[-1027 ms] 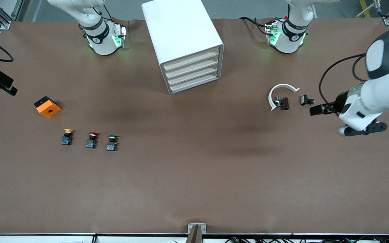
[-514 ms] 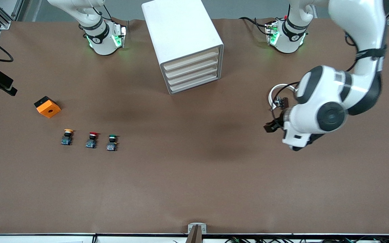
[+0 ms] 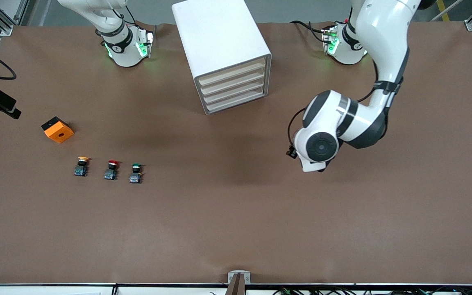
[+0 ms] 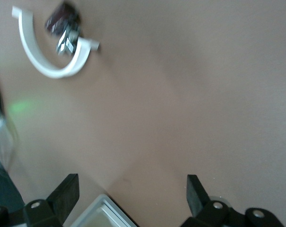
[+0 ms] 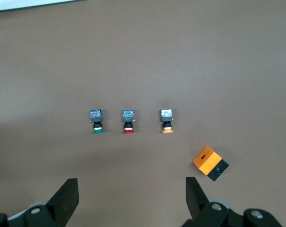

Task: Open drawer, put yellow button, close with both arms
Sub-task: 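Reach the left gripper to the drawer handle while the right gripper approaches buttons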

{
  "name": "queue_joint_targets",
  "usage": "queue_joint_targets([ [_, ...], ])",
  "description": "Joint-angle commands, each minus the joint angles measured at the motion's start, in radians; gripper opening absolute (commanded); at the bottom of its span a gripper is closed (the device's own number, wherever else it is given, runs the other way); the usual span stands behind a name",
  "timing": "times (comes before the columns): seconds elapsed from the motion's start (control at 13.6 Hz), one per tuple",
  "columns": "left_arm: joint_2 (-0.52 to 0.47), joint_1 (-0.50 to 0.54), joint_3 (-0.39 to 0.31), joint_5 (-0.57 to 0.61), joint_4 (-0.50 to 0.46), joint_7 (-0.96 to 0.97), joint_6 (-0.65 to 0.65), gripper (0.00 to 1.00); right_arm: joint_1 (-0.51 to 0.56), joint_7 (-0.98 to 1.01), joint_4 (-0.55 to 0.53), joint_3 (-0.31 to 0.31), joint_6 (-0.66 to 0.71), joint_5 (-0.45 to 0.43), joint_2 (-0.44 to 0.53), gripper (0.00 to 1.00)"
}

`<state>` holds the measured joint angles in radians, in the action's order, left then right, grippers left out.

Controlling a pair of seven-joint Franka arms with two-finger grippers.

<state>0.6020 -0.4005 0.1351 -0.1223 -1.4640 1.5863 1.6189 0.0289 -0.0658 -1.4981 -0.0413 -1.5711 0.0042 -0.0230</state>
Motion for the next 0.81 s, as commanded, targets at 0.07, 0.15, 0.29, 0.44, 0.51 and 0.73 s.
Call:
queue_joint_targets([
  [0.07, 0.05, -0.026, -0.008, -0.117, 0.03, 0.202, -0.014, 1.0, 0.008, -0.002, 0.009, 0.003, 0.005, 0.014, -0.037, 1.0],
  [0.15, 0.058, -0.037, -0.008, -0.125, 0.03, 0.251, -0.014, 1.0, 0.012, 0.0, 0.01, 0.003, 0.006, 0.014, -0.038, 1.0],
  [0.29, 0.074, -0.063, -0.006, -0.172, 0.031, 0.351, -0.014, 1.0, 0.012, 0.03, 0.007, 0.003, 0.016, 0.0, -0.072, 1.0],
  [0.44, 0.078, -0.074, -0.006, -0.224, 0.03, 0.398, -0.014, 1.0, 0.019, 0.121, 0.007, 0.001, 0.005, -0.045, -0.112, 1.0],
  [0.51, 0.076, -0.075, -0.006, -0.262, 0.03, 0.403, -0.016, 1.0, 0.025, 0.145, 0.007, 0.001, 0.002, -0.055, -0.126, 1.0],
  [0.73, 0.074, -0.078, -0.006, -0.378, 0.03, 0.431, -0.022, 1.0, 0.052, 0.235, -0.02, 0.001, -0.096, -0.082, -0.173, 1.0],
])
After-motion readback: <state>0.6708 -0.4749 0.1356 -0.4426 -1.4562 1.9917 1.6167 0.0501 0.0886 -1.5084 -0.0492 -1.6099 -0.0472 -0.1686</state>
